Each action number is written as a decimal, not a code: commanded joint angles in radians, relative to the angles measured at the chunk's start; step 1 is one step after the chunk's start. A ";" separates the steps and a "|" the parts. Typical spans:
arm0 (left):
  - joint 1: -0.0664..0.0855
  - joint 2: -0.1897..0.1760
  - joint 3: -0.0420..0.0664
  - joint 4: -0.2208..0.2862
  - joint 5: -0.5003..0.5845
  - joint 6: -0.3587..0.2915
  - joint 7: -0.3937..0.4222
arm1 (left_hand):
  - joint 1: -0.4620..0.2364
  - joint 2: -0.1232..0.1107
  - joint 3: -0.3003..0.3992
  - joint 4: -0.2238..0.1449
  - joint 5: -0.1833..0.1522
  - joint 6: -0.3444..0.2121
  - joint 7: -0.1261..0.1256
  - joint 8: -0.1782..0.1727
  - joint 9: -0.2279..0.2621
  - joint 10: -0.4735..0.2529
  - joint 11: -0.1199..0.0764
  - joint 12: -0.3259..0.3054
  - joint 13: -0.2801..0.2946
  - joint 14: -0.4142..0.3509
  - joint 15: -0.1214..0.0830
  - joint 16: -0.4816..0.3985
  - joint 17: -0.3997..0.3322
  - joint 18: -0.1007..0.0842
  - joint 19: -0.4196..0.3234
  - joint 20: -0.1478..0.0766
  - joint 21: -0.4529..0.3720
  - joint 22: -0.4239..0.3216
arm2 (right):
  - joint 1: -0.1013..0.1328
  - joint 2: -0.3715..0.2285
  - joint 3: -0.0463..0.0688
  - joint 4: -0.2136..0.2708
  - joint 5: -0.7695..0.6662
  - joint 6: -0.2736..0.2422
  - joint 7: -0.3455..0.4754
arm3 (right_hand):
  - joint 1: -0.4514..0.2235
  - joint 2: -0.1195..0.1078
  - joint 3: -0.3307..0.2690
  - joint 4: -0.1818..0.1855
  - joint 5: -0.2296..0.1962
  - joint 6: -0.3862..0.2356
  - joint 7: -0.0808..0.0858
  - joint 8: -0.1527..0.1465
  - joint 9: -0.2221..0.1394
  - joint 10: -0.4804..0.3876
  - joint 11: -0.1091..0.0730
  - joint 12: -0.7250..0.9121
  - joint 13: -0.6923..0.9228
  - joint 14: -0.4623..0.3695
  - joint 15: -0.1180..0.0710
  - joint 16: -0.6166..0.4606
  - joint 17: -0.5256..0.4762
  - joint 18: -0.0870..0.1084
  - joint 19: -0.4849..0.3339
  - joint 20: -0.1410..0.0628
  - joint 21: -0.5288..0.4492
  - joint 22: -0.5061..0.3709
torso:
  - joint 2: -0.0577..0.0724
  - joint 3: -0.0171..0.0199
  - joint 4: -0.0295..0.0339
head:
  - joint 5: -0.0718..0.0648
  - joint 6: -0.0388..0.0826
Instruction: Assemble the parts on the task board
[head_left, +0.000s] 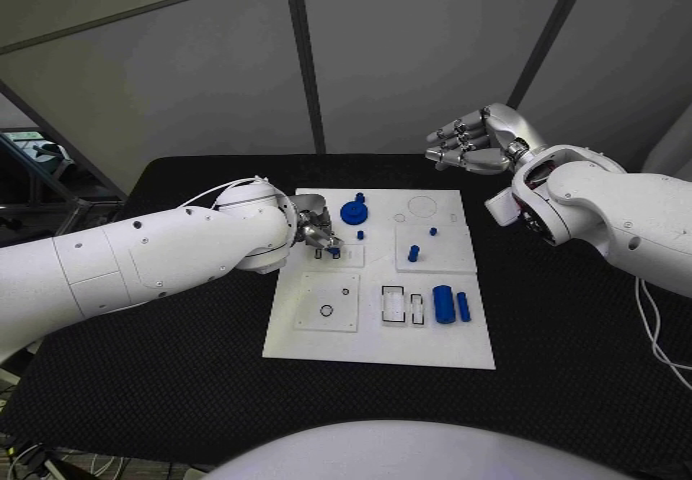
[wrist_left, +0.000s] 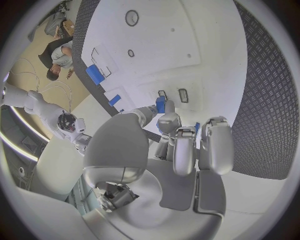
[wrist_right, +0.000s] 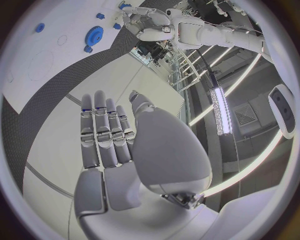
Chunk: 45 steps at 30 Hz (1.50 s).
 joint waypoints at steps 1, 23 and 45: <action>0.001 0.002 0.001 0.000 -0.022 0.037 -0.003 | 0.003 0.007 0.160 -0.155 0.003 -0.003 -0.006 0.006 0.000 0.000 -0.003 -0.004 -0.002 0.095 -0.008 0.004 0.236 -0.016 0.028 -0.007 0.006 0.010 | 0.002 0.002 0.001 0.000 -0.004 0.009 0.002 | -0.014 0.000 -0.004 0.000 0.006 -0.006 0.001 -0.002 -0.001 -0.008 0.003 0.000 -0.001 0.005 0.004 -0.006 -0.001 0.011 0.007 0.000 -0.003 -0.001 | 0.000 0.0006 -0.0005 | -0.001 0.001; 0.001 0.010 0.001 -0.005 -0.031 0.071 -0.005 | 0.001 0.004 0.164 -0.157 0.003 -0.002 -0.007 0.007 0.003 0.000 -0.004 -0.005 -0.003 0.095 -0.008 0.003 0.236 -0.017 0.029 -0.007 0.009 0.016 | 0.002 0.011 0.001 -0.027 -0.004 0.032 -0.002 | -0.014 0.002 -0.004 -0.001 0.007 -0.007 0.002 -0.002 -0.001 -0.009 0.003 0.000 -0.003 0.004 0.005 -0.007 -0.002 0.011 0.007 0.000 -0.007 -0.003 | 0.000 0.0006 -0.0007 | 0.001 0.005; 0.001 0.024 0.001 -0.029 -0.023 0.124 -0.005 | -0.108 -0.022 0.050 -0.104 -0.002 0.037 -0.027 0.021 0.031 0.024 -0.018 0.017 0.018 0.098 -0.018 0.011 0.245 -0.021 0.036 -0.014 0.022 0.040 | 0.002 0.014 0.001 -0.025 -0.004 0.036 -0.006 | -0.017 0.003 -0.005 0.000 0.007 -0.007 0.002 -0.001 -0.001 -0.010 0.004 0.000 -0.005 0.004 0.006 -0.008 -0.003 0.011 0.006 0.001 -0.011 -0.006 | 0.001 0.0003 0.0003 | -0.002 -0.004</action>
